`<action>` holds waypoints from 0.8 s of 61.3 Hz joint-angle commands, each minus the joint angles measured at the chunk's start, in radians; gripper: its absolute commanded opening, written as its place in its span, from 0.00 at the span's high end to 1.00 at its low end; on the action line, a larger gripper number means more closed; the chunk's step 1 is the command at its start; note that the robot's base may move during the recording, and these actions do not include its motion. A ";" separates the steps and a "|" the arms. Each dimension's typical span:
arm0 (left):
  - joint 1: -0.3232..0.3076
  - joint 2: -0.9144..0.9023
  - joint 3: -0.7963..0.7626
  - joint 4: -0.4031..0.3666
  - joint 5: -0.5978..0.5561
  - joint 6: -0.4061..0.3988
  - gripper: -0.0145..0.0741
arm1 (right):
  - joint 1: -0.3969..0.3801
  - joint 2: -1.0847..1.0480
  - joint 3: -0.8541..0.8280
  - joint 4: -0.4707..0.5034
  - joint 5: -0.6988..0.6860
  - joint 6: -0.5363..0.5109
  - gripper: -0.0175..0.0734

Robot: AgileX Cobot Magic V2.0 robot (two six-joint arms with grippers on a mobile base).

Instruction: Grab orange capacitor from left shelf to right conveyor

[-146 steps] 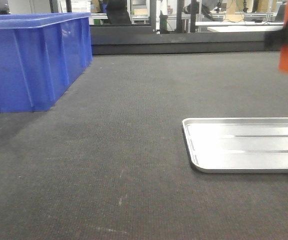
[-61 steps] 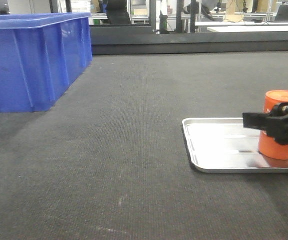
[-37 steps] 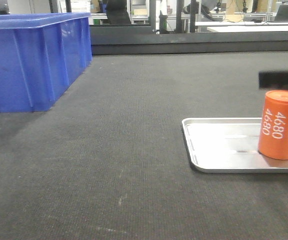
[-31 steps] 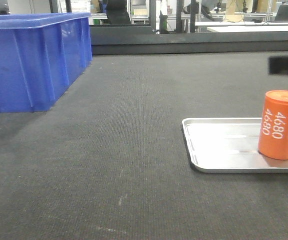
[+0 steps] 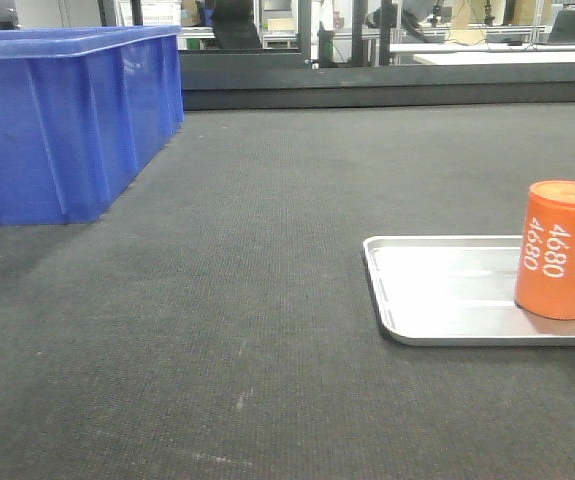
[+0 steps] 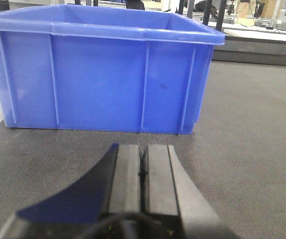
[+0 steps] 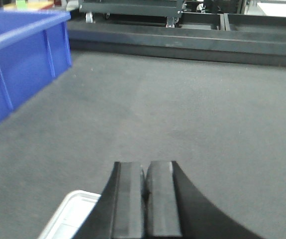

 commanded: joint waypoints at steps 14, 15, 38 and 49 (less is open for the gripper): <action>-0.004 -0.019 -0.007 0.000 -0.089 -0.001 0.95 | 0.000 -0.045 -0.042 0.038 -0.038 0.005 0.77; -0.004 -0.019 -0.007 0.000 -0.089 -0.001 0.95 | 0.000 -0.045 -0.041 0.038 -0.035 0.005 0.77; -0.004 -0.019 -0.007 0.000 -0.089 -0.001 0.95 | 0.000 -0.047 -0.032 0.015 -0.028 0.001 0.77; -0.004 -0.019 -0.007 0.000 -0.089 -0.001 0.95 | -0.041 -0.136 0.025 0.008 -0.025 -0.087 0.77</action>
